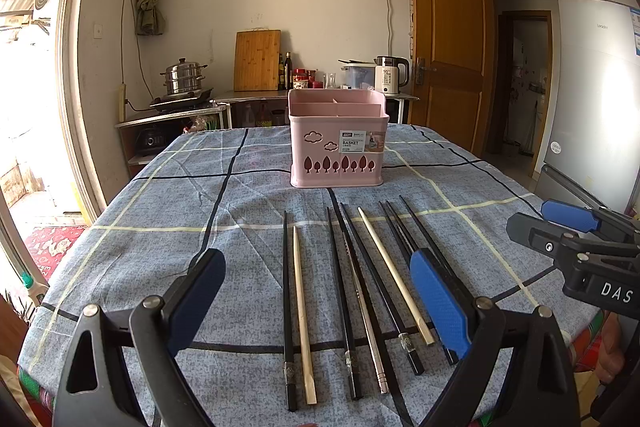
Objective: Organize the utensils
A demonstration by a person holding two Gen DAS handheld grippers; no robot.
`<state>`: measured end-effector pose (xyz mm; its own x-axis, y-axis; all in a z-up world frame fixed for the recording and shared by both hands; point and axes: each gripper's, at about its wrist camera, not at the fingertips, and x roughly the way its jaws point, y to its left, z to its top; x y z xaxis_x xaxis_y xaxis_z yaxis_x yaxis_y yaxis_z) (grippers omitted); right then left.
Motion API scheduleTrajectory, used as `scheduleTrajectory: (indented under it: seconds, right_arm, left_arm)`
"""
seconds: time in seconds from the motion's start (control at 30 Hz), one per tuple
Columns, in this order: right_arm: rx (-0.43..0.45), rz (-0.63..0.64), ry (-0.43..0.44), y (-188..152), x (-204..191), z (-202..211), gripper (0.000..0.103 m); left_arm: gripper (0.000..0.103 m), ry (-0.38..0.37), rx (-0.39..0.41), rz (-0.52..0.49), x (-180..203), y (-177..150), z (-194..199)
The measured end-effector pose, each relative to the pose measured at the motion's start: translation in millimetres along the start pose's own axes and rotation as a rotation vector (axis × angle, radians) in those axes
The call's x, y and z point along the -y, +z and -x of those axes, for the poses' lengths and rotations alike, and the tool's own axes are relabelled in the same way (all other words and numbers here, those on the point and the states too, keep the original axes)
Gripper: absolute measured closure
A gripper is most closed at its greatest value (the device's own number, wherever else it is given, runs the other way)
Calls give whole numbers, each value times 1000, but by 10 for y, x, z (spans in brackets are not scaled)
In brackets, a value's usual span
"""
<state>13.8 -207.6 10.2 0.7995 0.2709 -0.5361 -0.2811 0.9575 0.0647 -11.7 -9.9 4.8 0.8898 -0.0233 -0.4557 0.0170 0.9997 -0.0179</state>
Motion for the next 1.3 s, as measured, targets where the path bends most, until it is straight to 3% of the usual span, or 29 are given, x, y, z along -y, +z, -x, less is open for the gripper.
scheduleTrajectory:
  seconds: [0.47,0.87,1.03,1.17,1.3]
  right_arm:
    - [-15,-1,3,-5,5,-68,34]
    - [-86,-23,49,271,151,-524,34]
    - [-129,-20,47,424,205,-777,41]
    - [-197,-7,34,507,235,-1063,61]
    - [-274,-2,37,539,255,-1354,72]
  left_arm:
    - [8,-2,-32,1,-40,20,-109]
    - [8,-14,-147,-45,-296,346,-707]
    - [10,19,-214,-31,-447,475,-1070]
    - [10,-36,-314,8,-557,510,-1430]
    - [19,-60,-388,15,-579,478,-1686]
